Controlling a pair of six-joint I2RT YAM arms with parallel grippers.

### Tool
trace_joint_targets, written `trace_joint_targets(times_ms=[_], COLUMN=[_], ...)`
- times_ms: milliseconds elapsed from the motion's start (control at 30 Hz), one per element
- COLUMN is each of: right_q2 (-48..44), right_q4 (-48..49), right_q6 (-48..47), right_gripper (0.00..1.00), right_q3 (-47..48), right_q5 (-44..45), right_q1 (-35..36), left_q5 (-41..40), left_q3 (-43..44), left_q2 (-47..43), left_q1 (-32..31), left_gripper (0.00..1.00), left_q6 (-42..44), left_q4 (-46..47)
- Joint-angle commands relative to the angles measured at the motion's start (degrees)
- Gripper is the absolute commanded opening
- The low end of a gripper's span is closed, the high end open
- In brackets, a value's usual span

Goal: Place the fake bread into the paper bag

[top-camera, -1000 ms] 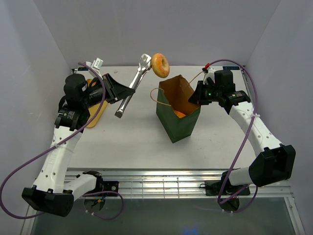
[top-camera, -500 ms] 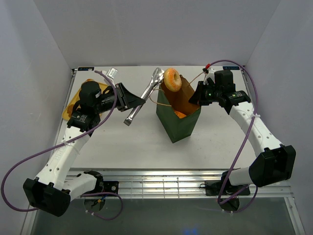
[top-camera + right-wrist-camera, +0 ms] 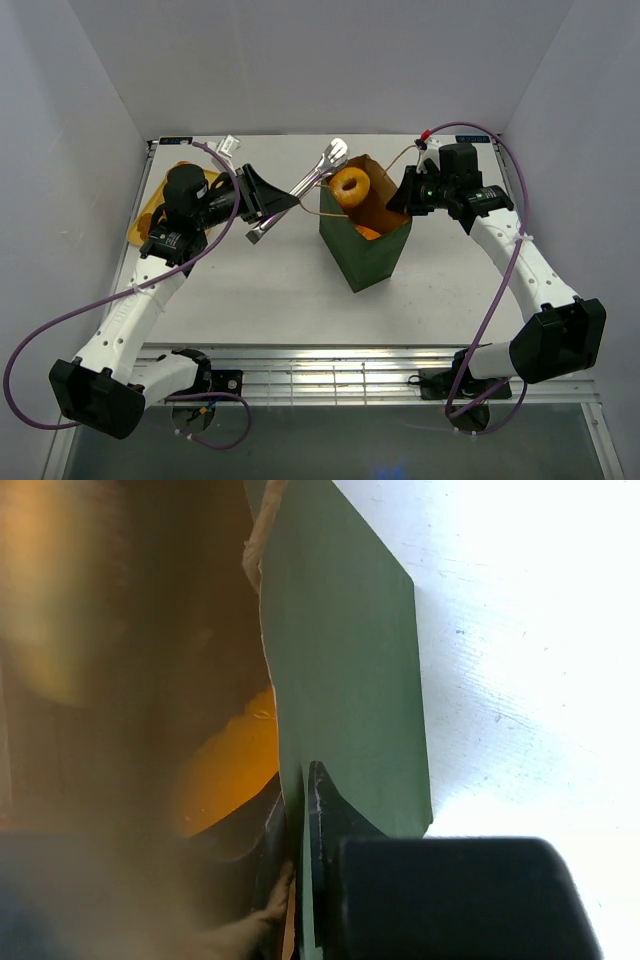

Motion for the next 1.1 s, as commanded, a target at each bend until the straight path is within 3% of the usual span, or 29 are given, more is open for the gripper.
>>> trace_joint_targets(times_ms=[0, 367, 533, 767, 1000, 1067], right_q2=[-1.8, -1.8, -1.9, -2.6, -3.7, -4.1], right_q4=[-0.4, -0.2, -0.8, -1.3, -2.6, -3.3], right_q6=[-0.2, -0.5, -1.0, -1.4, -2.1, -2.5], right_gripper=[0.14, 0.15, 0.24, 0.48, 0.96, 0.96], right_q3=[1.6, 1.2, 1.4, 2.4, 5.0, 5.4], right_q5=[0.1, -0.1, 0.4, -0.5, -0.6, -0.3], right_q1=[0.1, 0.1, 0.2, 0.3, 1.2, 1.3], left_q5=[-1.6, -3.8, -10.2, -23.4, -32.6, -34.3], left_q3=[-0.1, 2.2, 4.3, 4.9, 3.6, 2.8], left_q2=[-1.0, -3.4, -7.1, -14.2, -19.2, -20.3], left_q1=[-0.3, -0.3, -0.3, -0.2, -0.2, -0.2], left_gripper=[0.48, 0.49, 0.49, 0.49, 0.49, 0.49], left_q6=[0.2, 2.5, 6.7, 13.4, 16.6, 16.9], left_q4=[1.5, -1.1, -7.3, -16.2, -23.4, -24.8])
